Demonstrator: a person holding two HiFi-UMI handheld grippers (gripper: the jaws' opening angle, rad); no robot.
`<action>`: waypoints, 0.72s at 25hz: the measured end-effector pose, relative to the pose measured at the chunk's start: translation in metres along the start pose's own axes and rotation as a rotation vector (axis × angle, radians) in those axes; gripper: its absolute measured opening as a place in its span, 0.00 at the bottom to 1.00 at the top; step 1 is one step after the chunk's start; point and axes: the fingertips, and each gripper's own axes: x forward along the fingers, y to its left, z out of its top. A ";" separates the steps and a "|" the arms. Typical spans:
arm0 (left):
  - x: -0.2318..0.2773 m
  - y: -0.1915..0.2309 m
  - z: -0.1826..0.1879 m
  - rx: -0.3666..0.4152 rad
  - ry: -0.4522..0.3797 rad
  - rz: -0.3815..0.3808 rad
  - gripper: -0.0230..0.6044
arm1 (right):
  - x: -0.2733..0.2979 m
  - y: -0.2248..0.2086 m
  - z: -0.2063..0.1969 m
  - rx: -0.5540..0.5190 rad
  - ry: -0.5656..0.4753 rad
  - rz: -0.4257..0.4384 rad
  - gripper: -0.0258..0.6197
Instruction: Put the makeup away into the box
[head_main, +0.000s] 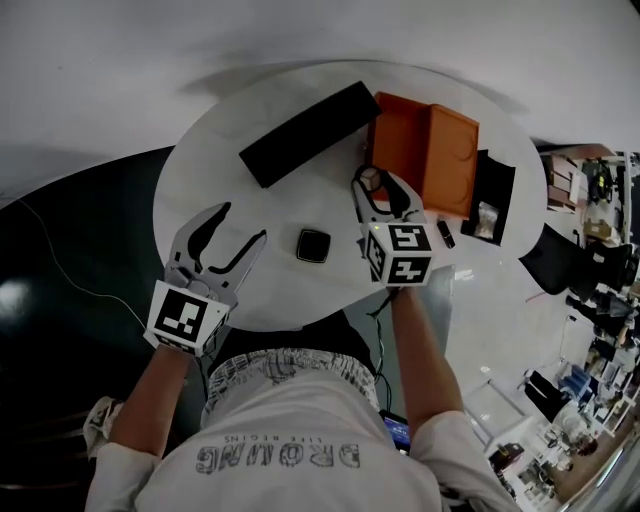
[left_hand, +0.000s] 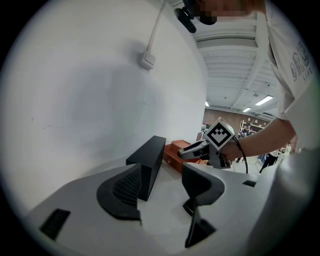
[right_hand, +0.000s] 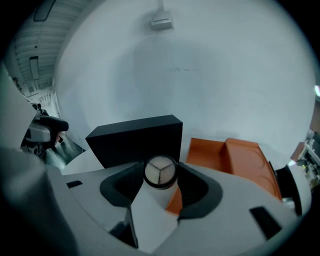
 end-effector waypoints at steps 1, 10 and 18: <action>0.003 -0.004 -0.001 -0.004 0.003 0.006 0.47 | 0.001 -0.005 -0.001 -0.004 0.005 0.007 0.39; 0.032 -0.041 -0.006 -0.043 0.022 0.046 0.47 | 0.010 -0.045 -0.022 -0.069 0.084 0.059 0.39; 0.051 -0.054 -0.005 -0.050 0.018 0.041 0.47 | 0.022 -0.063 -0.033 -0.165 0.198 0.061 0.39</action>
